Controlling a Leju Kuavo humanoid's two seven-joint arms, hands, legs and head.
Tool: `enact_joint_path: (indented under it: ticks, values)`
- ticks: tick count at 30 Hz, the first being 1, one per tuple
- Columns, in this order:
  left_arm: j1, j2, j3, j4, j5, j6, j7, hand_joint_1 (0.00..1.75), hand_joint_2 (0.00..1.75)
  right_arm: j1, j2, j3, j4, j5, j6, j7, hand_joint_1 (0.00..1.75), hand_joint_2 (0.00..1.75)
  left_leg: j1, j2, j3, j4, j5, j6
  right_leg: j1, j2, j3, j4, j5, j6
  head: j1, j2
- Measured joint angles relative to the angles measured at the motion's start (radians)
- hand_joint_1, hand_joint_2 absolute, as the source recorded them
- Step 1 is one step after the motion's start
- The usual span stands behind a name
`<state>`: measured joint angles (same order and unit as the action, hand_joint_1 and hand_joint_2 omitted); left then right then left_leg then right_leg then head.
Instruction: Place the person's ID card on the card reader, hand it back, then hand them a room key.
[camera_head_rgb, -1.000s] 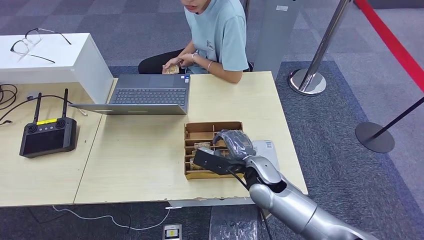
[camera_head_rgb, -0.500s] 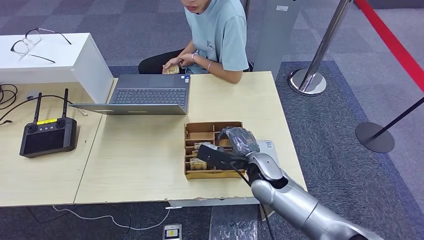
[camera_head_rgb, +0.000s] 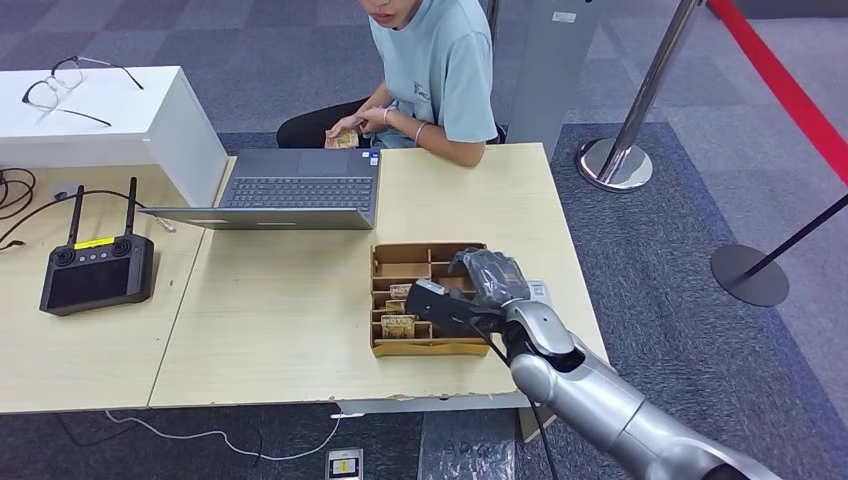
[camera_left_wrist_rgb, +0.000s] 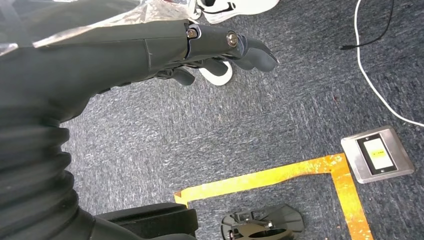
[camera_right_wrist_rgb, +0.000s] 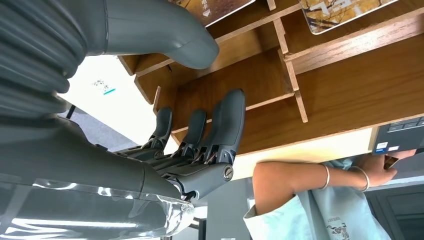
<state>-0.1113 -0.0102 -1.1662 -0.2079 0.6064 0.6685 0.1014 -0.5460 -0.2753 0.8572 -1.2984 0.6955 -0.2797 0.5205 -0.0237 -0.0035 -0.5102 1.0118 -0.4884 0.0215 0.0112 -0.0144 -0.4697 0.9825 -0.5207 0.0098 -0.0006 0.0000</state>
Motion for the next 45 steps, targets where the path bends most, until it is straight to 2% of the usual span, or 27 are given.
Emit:
enact_joint_path:
  ticks: [8,27,34,41,45]
  values:
    - [0.0,0.0,0.0,0.0,0.004,0.0,-0.003,0.0,1.75,0.003,-0.008,-0.001,-0.017,0.015,-0.007,0.003,0.8,1.75,0.0,0.0,0.0,0.001,0.0,0.0,0.0,0.0,0.0,0.0,0.0,0.0,0.0,0.0]
    - [0.0,0.0,0.0,0.0,0.022,0.002,-0.009,0.0,1.75,0.036,-0.008,0.001,-0.149,0.067,-0.005,0.008,0.86,1.75,0.0,0.0,0.0,0.0,0.0,0.0,0.0,0.0,0.0,0.0,0.0,0.0,0.0,0.0]
    - [0.0,0.0,0.0,0.0,0.026,0.003,-0.009,0.0,1.75,0.065,-0.006,0.002,-0.17,0.064,0.003,0.008,0.8,1.75,0.0,0.0,0.0,0.0,0.0,0.0,0.0,0.0,0.0,0.0,0.0,0.0,0.0,0.0]
    - [0.0,0.0,0.0,0.0,0.026,0.003,-0.009,0.0,1.75,0.084,-0.007,0.002,-0.169,0.051,0.006,0.008,0.85,1.75,0.0,0.0,-0.001,0.0,0.0,0.0,0.0,0.0,0.0,0.0,0.0,0.0,0.0,0.0]
    - [0.0,0.0,0.0,0.0,0.023,0.003,-0.008,0.0,1.75,0.095,-0.007,0.002,-0.153,0.033,0.012,0.002,0.97,1.75,0.0,0.0,-0.001,0.0,0.0,0.0,0.0,0.0,0.0,0.0,0.0,0.0,0.0,0.0]
